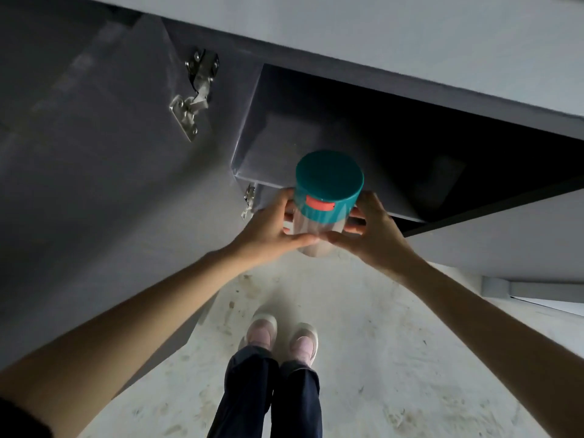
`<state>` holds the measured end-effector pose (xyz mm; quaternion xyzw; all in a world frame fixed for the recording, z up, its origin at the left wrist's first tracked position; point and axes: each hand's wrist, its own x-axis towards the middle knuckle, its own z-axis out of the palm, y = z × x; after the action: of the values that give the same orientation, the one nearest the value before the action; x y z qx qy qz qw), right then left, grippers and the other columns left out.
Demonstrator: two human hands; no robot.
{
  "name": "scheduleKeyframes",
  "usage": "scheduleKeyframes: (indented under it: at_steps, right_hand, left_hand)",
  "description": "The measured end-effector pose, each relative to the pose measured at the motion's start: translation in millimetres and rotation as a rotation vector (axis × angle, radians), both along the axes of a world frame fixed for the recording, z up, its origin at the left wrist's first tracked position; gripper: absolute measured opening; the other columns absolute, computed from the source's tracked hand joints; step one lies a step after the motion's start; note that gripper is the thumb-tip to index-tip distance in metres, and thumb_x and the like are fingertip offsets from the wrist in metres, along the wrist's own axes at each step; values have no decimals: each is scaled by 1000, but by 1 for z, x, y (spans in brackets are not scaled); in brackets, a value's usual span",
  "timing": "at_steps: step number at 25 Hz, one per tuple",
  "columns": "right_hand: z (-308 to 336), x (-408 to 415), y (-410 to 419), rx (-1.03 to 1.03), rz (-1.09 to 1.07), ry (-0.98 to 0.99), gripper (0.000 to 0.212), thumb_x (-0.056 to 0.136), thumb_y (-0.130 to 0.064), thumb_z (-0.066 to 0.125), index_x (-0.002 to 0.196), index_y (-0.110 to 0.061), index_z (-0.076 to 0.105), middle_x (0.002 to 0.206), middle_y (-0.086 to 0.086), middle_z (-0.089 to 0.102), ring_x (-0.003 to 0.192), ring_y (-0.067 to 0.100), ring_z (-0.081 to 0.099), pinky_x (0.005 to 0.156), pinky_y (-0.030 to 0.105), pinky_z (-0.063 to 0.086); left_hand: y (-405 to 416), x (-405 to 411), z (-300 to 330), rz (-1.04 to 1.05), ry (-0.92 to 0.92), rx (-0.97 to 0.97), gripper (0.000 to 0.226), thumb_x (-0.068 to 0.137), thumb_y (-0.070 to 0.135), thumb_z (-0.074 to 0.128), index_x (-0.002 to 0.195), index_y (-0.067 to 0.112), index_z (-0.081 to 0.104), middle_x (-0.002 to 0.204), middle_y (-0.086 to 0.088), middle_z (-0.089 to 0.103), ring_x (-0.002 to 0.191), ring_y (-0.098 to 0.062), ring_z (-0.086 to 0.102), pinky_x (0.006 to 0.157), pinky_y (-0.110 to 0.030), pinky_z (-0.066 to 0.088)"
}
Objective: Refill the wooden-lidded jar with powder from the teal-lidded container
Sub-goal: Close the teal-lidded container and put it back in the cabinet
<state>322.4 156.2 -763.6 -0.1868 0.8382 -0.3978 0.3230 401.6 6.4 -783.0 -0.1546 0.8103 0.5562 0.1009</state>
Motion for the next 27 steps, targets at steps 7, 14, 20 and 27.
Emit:
scheduleKeyframes:
  at_steps: [7, 14, 20, 27]
  right_hand:
    - [-56, -54, -48, -13, -28, 177, 63, 69, -24, 75, 123, -12, 44, 127, 3, 51, 111, 12, 52, 83, 15, 44]
    - [-76, -85, -68, 24, -97, 343, 69, 71, -22, 73, 129, -6, 39, 126, 9, 51, 115, 18, 48, 92, 21, 39]
    - [-77, -92, -69, 65, -85, 291, 74, 73, -20, 70, 134, -8, 31, 134, 8, 43, 122, 20, 42, 92, 20, 34]
    - [-37, -73, -54, 67, -31, 255, 83, 75, -16, 69, 140, -13, 17, 141, 10, 36, 127, 25, 38, 100, 32, 35]
  left_hand:
    - [-42, -61, -46, 37, 60, -139, 67, 70, 13, 73, 125, 6, 35, 127, -10, 53, 112, -22, 55, 92, -34, 49]
    - [-45, -100, -65, 149, 32, -169, 56, 73, 10, 71, 122, 3, 44, 127, -15, 53, 113, -25, 54, 84, -14, 41]
    - [-41, -100, -57, 168, -14, -70, 53, 79, 11, 65, 126, 8, 41, 136, -11, 46, 118, -26, 52, 91, -23, 41]
    - [-35, -75, -11, 121, -33, -98, 58, 83, 12, 60, 134, 12, 33, 140, -9, 42, 125, -22, 43, 91, -14, 31]
